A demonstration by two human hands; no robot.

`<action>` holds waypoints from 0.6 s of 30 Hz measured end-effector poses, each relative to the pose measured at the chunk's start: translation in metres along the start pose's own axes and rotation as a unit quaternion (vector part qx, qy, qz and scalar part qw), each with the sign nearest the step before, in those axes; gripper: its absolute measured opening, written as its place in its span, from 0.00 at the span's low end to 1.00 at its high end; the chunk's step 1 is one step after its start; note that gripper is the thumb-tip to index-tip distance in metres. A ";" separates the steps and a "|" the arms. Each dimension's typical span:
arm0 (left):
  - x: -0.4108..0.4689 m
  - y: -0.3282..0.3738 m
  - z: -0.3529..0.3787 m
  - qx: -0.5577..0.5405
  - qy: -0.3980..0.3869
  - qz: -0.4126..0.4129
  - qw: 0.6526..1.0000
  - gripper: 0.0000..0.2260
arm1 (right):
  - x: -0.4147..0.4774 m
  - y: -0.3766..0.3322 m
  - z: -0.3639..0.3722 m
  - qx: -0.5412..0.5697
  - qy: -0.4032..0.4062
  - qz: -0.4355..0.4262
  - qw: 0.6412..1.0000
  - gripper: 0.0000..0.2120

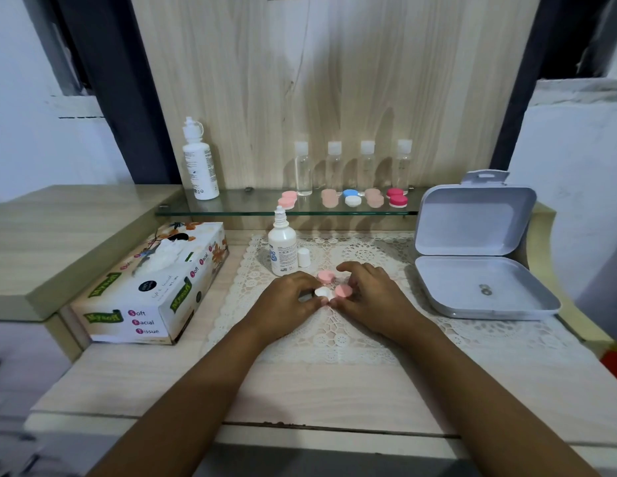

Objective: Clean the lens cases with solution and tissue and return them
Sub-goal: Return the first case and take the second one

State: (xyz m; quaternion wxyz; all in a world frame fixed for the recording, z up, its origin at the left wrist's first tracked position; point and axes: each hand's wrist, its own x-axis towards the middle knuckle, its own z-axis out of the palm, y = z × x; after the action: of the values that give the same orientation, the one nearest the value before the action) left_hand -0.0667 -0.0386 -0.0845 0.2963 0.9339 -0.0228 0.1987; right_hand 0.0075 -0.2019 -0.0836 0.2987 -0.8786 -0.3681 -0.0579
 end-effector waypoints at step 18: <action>0.000 -0.001 0.000 0.008 0.002 0.001 1.000 0.10 | 0.011 0.012 -0.005 -0.011 0.062 0.049 0.997 0.09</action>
State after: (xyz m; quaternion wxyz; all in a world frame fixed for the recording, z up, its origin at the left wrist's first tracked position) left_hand -0.0665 -0.0380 -0.0855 0.2882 0.9360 -0.0214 0.2011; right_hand 0.0242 -0.2053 -0.0818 0.3141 -0.8935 -0.3045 -0.1014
